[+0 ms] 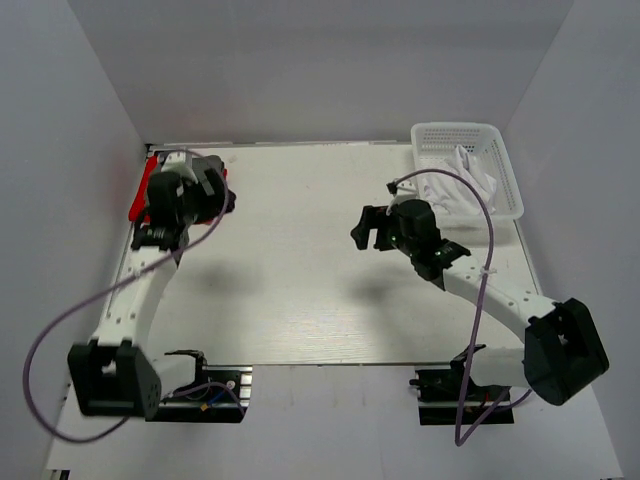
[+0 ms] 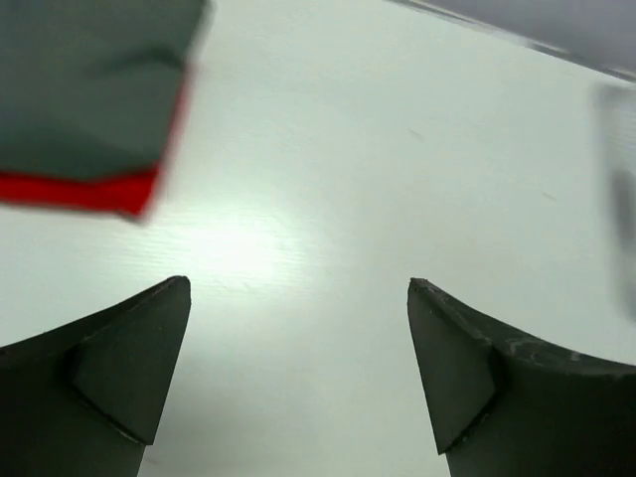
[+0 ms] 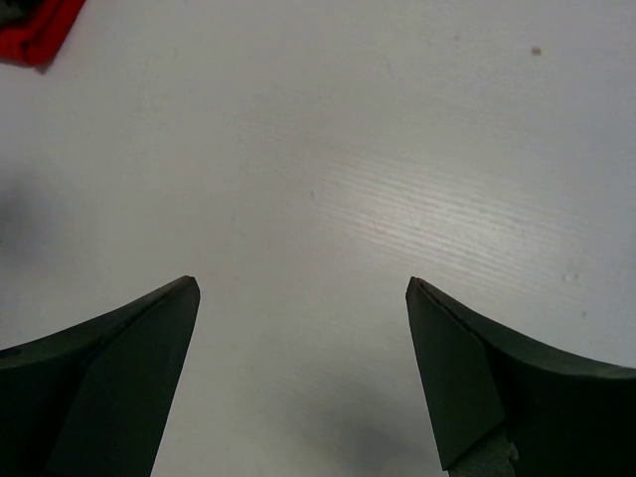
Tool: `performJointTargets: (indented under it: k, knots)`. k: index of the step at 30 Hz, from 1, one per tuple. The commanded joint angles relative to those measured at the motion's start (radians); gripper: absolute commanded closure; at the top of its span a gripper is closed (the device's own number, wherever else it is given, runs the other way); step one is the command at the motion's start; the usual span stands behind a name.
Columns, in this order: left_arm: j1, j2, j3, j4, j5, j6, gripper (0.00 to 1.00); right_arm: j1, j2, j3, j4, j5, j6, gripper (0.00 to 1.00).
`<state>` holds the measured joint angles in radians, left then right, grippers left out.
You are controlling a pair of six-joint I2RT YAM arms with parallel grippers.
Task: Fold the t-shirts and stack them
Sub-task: Put the neatly folded tshirt into the corner of the board with the left arm
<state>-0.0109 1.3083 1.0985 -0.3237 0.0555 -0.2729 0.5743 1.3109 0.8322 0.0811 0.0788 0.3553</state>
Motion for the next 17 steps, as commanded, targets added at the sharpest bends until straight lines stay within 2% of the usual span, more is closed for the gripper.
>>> performJointTargets:
  k: [1,3,6,13,17]
  knots:
    - [-0.024,-0.171,-0.273,0.259,0.225,-0.230,0.00,-0.005,-0.099,-0.097,0.058,0.002,0.054,0.10]
    - [-0.034,-0.207,-0.322,0.230,0.231,-0.221,0.00,-0.002,-0.159,-0.148,0.062,0.045,0.070,0.10]
    - [-0.034,-0.219,-0.273,0.123,0.158,-0.198,0.00,-0.002,-0.199,-0.180,0.060,0.094,0.091,0.10]
    - [-0.034,-0.257,-0.285,0.127,0.187,-0.177,0.00,-0.001,-0.251,-0.274,0.097,0.104,0.126,0.10]
    - [-0.034,-0.233,-0.276,0.091,0.155,-0.177,0.00,-0.004,-0.243,-0.278,0.095,0.131,0.119,0.10]
